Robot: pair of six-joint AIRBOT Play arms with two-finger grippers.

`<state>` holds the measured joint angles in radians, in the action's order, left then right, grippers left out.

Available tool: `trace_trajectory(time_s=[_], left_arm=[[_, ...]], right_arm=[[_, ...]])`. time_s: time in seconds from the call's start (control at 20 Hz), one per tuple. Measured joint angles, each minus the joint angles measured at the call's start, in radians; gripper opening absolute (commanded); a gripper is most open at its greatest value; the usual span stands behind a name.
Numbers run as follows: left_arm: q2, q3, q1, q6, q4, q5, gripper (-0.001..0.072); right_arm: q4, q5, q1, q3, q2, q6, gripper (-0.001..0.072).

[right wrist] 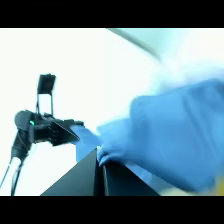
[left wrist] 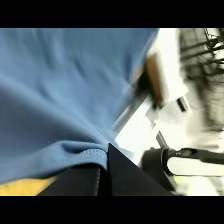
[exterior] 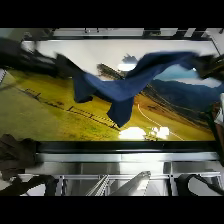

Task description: Fold the shirts.

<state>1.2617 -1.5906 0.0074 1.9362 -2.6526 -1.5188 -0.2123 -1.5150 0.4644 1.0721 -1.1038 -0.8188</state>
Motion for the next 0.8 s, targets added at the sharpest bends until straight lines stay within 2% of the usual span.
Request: trace_trajectory(time_s=[0.1, 0.2, 0.35, 0.45, 0.55, 0.8], left_arm=[[-0.129, -0.227, 0.109, 0.007, -0.019, -0.019, 0.0027], [-0.227, -0.437, 0.266, 0.011, -0.031, -0.005, 0.0027], [-0.309, -0.615, 0.483, 0.018, -0.043, 0.053, 0.0026], [-0.316, -0.626, 0.544, 0.017, -0.043, 0.079, 0.0027], [-0.303, -0.559, 0.533, 0.016, -0.037, 0.083, 0.0026], [-0.189, -0.29, 0.346, 0.059, -0.01, 0.084, 0.0026]], right_arm=[[-0.161, 0.065, 0.095, 0.001, 0.261, 0.022, 0.0024], [-0.243, 0.23, 0.217, 0.009, 0.503, 0.054, 0.0023], [-0.204, 0.467, 0.386, 0.085, 0.731, 0.082, 0.0023], [-0.13, 0.537, 0.462, 0.171, 0.778, 0.087, 0.0023], [-0.076, 0.549, 0.5, 0.222, 0.761, 0.083, 0.0023], [-0.005, 0.382, 0.491, 0.247, 0.572, 0.068, 0.0023]])
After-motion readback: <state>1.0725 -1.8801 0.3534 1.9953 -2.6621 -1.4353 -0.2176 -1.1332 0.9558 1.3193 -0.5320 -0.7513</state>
